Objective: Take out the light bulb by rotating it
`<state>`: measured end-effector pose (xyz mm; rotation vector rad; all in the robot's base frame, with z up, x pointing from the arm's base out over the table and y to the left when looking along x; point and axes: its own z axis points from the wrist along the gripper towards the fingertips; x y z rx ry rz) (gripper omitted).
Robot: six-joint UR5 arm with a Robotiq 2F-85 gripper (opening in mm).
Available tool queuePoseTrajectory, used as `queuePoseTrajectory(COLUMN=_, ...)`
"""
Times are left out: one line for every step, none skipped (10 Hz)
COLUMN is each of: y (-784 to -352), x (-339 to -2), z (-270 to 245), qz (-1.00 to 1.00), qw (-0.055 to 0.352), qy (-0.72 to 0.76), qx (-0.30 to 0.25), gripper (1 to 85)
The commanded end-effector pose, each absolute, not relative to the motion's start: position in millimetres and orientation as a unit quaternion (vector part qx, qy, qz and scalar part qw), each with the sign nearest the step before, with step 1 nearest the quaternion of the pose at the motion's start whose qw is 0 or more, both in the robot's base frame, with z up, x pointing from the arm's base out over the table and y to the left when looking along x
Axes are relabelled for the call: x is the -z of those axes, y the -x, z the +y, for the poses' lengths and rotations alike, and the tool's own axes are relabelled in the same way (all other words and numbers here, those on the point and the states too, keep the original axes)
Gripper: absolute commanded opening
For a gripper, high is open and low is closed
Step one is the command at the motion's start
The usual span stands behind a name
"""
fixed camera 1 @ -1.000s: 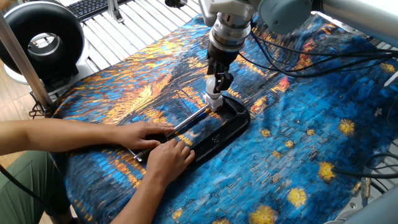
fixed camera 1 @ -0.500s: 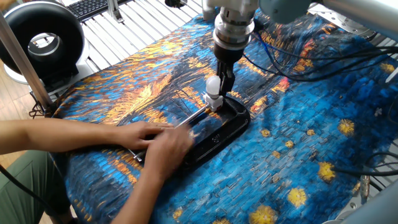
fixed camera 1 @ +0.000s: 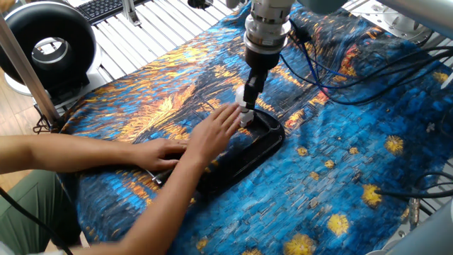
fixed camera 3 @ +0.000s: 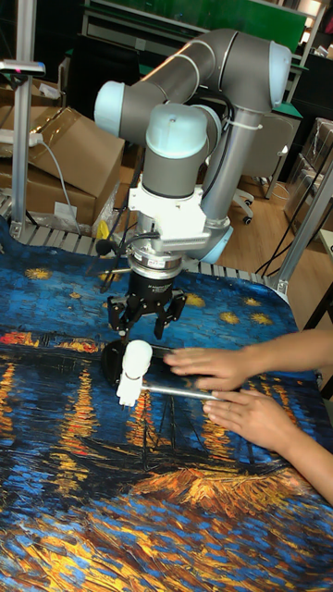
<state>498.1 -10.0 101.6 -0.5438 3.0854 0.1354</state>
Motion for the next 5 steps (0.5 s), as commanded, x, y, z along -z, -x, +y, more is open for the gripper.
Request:
queuePoseTrajectory(y=-506.1, x=-104.5, z=-3.7, qz=0.993, qw=0.011, qy=0.109, qx=-0.051, gripper=60.0)
queuePoseTrajectory(y=-508.4, x=-103.8, z=-3.3, qz=0.993, qw=0.012, qy=0.103, qx=-0.05, gripper=59.3)
queuePoseTrajectory(y=-510.0, x=-102.3, z=-4.8, qz=0.994, qw=0.012, qy=0.1, qx=-0.047, gripper=58.7)
queuePoseTrajectory(y=-510.9, x=-101.0, z=-6.0, qz=0.994, qw=0.012, qy=0.097, qx=-0.045, gripper=58.3)
queuePoseTrajectory(y=-511.9, x=-99.5, z=-7.6, qz=0.995, qw=0.011, qy=0.094, qx=-0.042, gripper=57.3)
